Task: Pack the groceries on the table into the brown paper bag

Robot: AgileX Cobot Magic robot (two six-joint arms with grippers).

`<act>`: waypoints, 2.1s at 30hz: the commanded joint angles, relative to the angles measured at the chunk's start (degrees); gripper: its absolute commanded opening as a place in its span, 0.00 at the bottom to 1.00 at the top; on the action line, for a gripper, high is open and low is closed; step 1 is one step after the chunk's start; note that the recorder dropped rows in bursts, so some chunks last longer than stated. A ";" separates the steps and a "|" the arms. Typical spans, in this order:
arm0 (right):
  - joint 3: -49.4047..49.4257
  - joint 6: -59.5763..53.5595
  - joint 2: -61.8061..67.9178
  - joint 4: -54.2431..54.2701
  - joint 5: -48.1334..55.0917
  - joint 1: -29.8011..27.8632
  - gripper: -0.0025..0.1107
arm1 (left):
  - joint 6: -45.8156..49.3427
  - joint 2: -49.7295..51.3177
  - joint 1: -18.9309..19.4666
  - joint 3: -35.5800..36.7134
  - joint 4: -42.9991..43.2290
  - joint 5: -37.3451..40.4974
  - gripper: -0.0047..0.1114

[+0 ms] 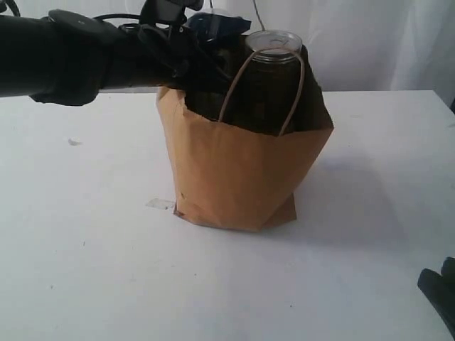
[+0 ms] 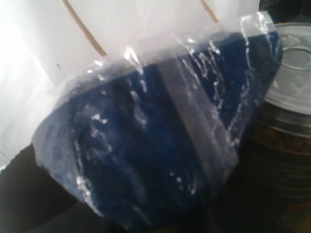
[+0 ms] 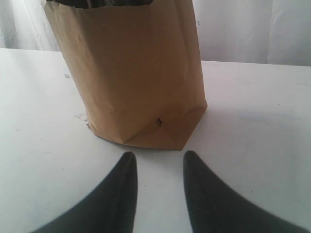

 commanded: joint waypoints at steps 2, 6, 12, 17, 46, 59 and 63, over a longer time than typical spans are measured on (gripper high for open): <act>0.30 0.00 -0.38 -0.32 -0.14 -0.33 0.30 | 0.10 -1.15 0.00 -0.60 -1.95 0.57 0.04; 0.30 0.00 -0.38 -0.32 -0.14 -0.33 0.30 | 0.10 -1.47 0.00 -0.60 -2.30 0.57 0.04; 0.30 0.00 -0.38 -0.32 -0.14 -0.33 0.30 | 0.10 -2.57 0.00 -0.60 -2.58 0.76 0.28; 0.30 0.00 -0.38 -0.32 -0.14 -0.33 0.30 | 0.23 -4.47 0.00 -0.60 -3.20 0.76 0.57; 0.30 1.18 -0.38 -0.32 -0.14 -0.33 0.30 | 13.36 -13.98 0.00 -0.60 -16.54 0.52 0.47; 0.30 1.31 -0.38 -0.32 -0.14 -0.33 0.30 | 30.60 -24.62 0.00 6.69 -29.28 -29.61 0.04; 0.30 1.31 -0.38 -0.32 -0.14 -0.33 0.30 | 30.87 -32.07 0.00 14.61 -29.28 -18.63 0.04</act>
